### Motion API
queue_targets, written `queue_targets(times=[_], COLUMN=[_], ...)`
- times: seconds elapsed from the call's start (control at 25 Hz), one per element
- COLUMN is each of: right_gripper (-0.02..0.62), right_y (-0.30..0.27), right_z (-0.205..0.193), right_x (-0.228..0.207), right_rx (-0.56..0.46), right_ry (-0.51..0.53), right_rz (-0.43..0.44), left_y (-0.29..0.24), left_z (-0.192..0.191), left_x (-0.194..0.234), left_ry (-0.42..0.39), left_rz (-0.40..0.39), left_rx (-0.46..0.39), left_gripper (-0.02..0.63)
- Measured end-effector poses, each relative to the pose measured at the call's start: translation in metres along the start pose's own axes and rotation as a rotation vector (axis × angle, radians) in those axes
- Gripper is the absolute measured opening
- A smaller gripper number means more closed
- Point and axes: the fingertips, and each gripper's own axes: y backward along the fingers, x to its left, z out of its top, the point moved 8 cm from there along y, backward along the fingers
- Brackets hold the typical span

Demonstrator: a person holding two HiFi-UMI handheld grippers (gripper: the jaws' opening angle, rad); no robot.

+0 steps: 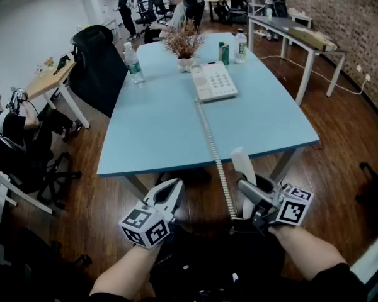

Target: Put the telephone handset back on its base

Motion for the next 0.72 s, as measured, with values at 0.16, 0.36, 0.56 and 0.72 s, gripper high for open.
queue_targets(times=[0.16,0.36,0.56,0.72], right_gripper=[0.233,0.233,0.233,0.233], right_y=[0.0019,0.0057,0.0029,0.0039], right_z=[-0.0002,0.0012,-0.0004,-0.0034], right_x=[-0.0028,-0.0026,-0.0051,-0.0051], right_rx=[0.004,-0.006,0.001,0.008], right_ry=[-0.005,-0.023,-0.034,-0.032], right_rz=[-0.005,-0.007,-0.008,-0.011], left_y=[0.0004,0.0008,0.0014,0.0042], left_z=[-0.0033,-0.0021,-0.0019,-0.0045], left_x=[-0.001,-0.0015,0.0024,0.0038], left_ry=[0.01,0.022,0.03,0.028], left_rz=[0.0,-0.01,-0.001,0.009], left_rx=[0.004,0.006,0.004,0.006], left_gripper=[-0.003,-0.003,-0.003,-0.003])
